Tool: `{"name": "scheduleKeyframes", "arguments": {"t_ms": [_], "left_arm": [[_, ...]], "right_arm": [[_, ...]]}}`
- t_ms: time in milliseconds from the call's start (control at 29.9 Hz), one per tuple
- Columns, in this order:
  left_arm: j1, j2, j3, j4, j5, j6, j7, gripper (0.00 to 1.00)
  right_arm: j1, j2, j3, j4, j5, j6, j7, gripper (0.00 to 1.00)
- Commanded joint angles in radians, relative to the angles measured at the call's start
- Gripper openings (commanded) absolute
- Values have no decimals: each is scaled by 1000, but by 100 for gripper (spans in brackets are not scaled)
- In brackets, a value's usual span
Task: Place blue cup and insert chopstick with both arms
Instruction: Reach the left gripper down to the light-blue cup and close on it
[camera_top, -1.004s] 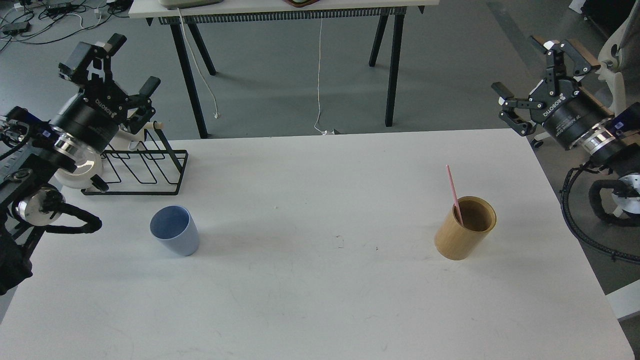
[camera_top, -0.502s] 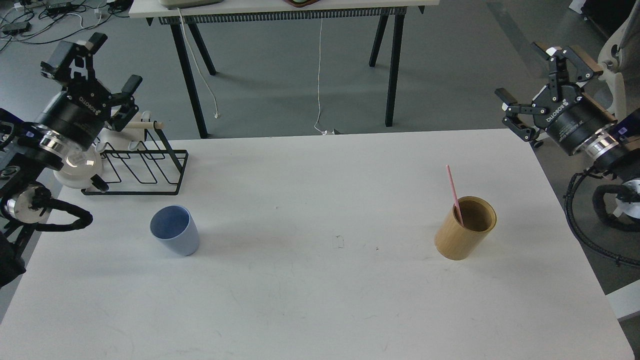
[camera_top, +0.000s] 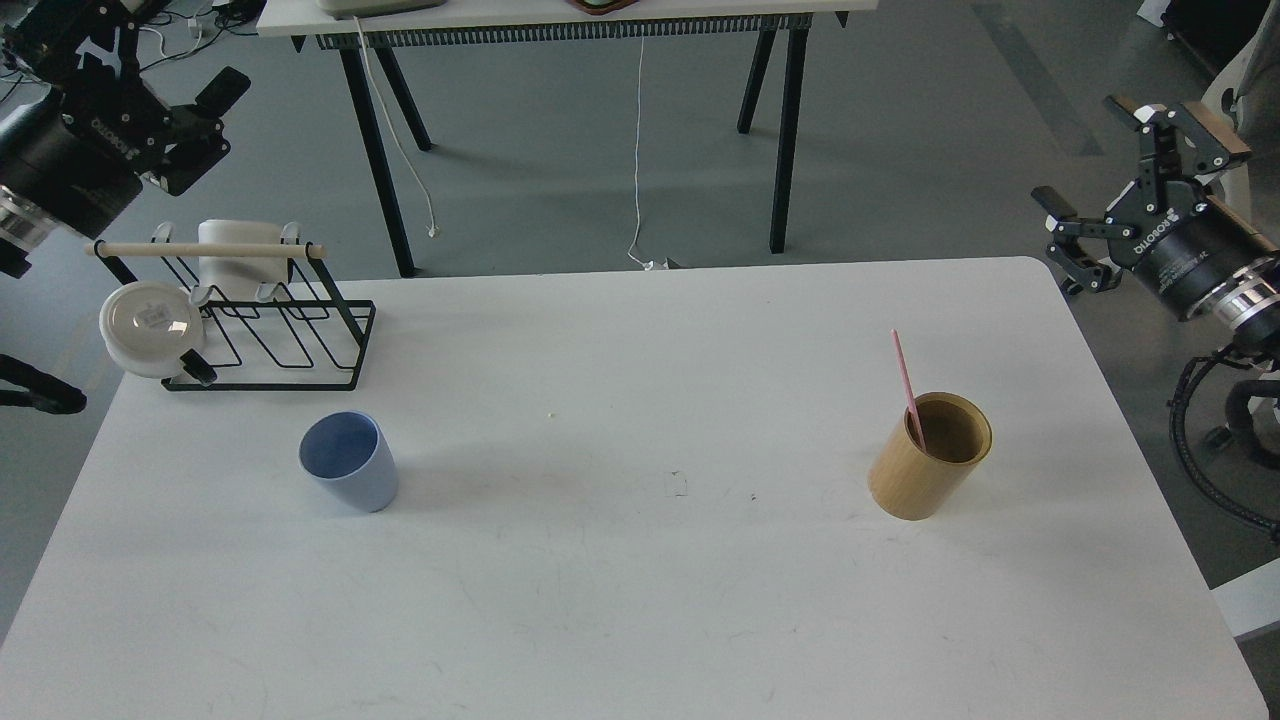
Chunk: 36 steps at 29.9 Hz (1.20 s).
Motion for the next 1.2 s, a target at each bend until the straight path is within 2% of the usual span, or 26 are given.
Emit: {"name": "scheduleKeyframes", "arguments": {"t_ms": [0, 234, 368, 502, 770, 870, 1171], "left_arm": [[-27, 97, 37, -82, 139, 0, 0, 100], [-96, 268, 205, -262, 567, 0, 0, 100], [-87, 297, 283, -306, 827, 0, 0, 100], [-78, 282, 382, -280, 1045, 0, 0, 100], [-63, 191, 514, -116, 1073, 0, 0, 100], [-59, 137, 528, -50, 1072, 0, 0, 100], [-38, 91, 528, -11, 1072, 0, 0, 99]], "right_arm": [[-13, -9, 1, -13, 2, 0, 0, 97], [-32, -10, 3, -64, 2, 0, 0, 97], [-35, -10, 4, -68, 2, 0, 0, 97], [-35, -9, 4, -68, 3, 0, 0, 97], [-36, -10, 6, -72, 3, 0, 0, 97], [-41, -10, 7, -78, 3, 0, 0, 97], [-49, -10, 9, -82, 3, 0, 0, 97]]}}
